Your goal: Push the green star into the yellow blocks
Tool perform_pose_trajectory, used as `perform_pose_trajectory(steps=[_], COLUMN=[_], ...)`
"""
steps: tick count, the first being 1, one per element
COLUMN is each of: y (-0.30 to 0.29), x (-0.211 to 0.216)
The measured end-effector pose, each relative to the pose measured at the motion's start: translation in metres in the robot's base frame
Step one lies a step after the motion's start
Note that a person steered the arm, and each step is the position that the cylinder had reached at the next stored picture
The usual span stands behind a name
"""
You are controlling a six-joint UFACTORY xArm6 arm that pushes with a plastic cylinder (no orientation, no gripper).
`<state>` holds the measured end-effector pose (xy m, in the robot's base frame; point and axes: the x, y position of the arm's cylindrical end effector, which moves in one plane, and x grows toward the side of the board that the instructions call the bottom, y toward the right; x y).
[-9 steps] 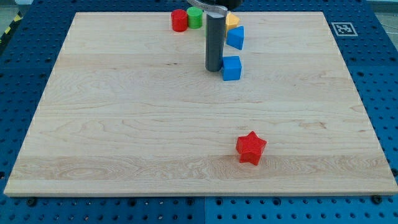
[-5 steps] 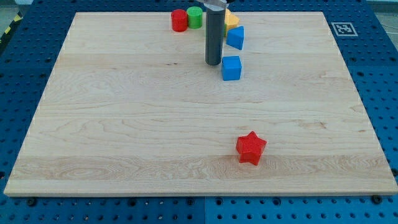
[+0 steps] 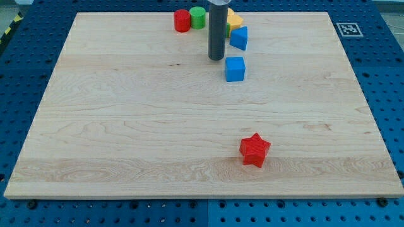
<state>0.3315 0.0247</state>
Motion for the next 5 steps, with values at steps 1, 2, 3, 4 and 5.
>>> perform_pose_trajectory(steps=[1, 2, 3, 4, 5], y=[0.0, 0.0, 0.0, 0.008, 0.009], x=[-0.017, -0.03, -0.038, -0.045, -0.046])
